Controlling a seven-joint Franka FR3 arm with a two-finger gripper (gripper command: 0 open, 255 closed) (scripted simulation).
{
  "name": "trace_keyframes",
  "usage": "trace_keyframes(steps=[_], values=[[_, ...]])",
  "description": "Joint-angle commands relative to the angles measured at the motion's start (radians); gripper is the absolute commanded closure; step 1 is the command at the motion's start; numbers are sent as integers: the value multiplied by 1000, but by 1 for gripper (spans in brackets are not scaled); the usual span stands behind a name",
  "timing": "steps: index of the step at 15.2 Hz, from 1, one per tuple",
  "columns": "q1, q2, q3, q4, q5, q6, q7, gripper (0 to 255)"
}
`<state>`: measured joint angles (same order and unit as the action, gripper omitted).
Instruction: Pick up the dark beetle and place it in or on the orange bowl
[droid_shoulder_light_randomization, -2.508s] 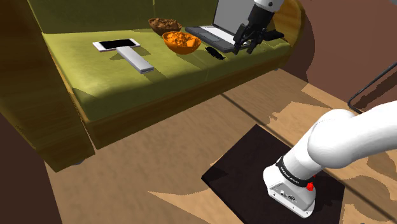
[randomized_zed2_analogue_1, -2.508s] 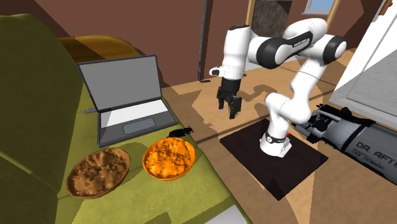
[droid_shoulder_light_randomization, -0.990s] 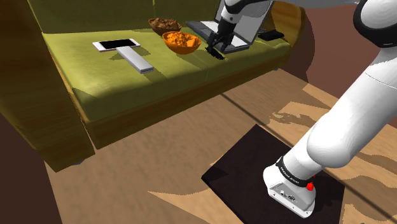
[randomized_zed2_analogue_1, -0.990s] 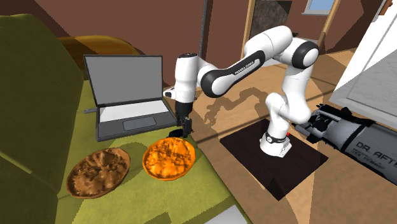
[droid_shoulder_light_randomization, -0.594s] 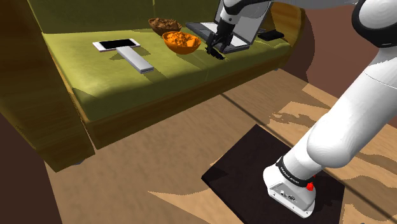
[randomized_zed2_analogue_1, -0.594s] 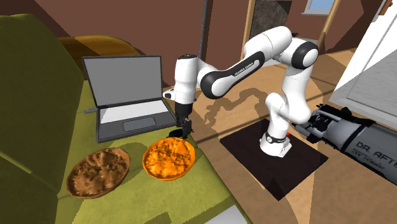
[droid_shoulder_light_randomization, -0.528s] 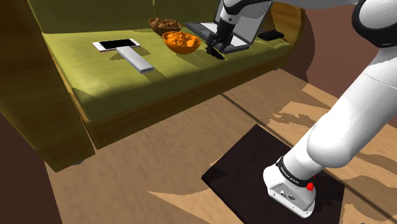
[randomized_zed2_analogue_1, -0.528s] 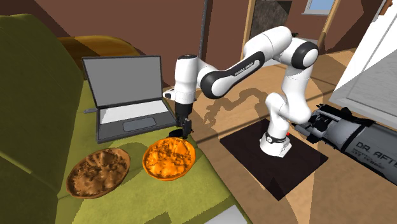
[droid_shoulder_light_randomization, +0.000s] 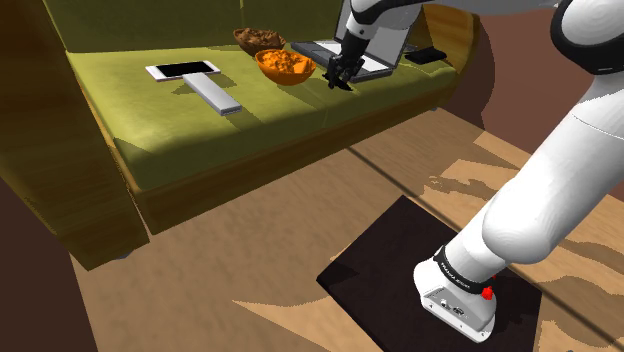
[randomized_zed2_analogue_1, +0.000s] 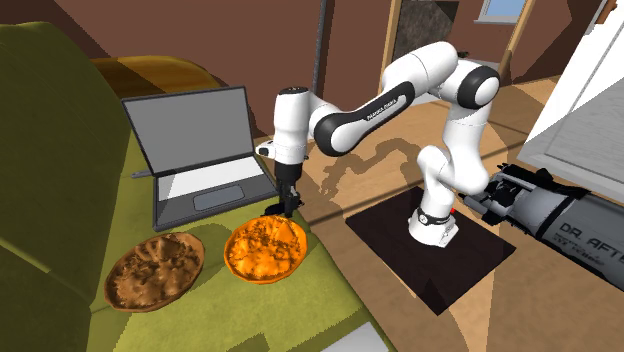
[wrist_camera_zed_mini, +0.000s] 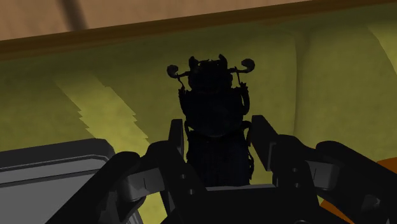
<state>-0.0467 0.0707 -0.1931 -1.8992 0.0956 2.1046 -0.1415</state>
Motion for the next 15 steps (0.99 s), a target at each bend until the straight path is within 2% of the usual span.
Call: trace_keyframes(steps=[1,15], values=[[-2,3,-2,-2,-1,1,-1,255],[-2,-25,-3,138,-14,-166,16,255]])
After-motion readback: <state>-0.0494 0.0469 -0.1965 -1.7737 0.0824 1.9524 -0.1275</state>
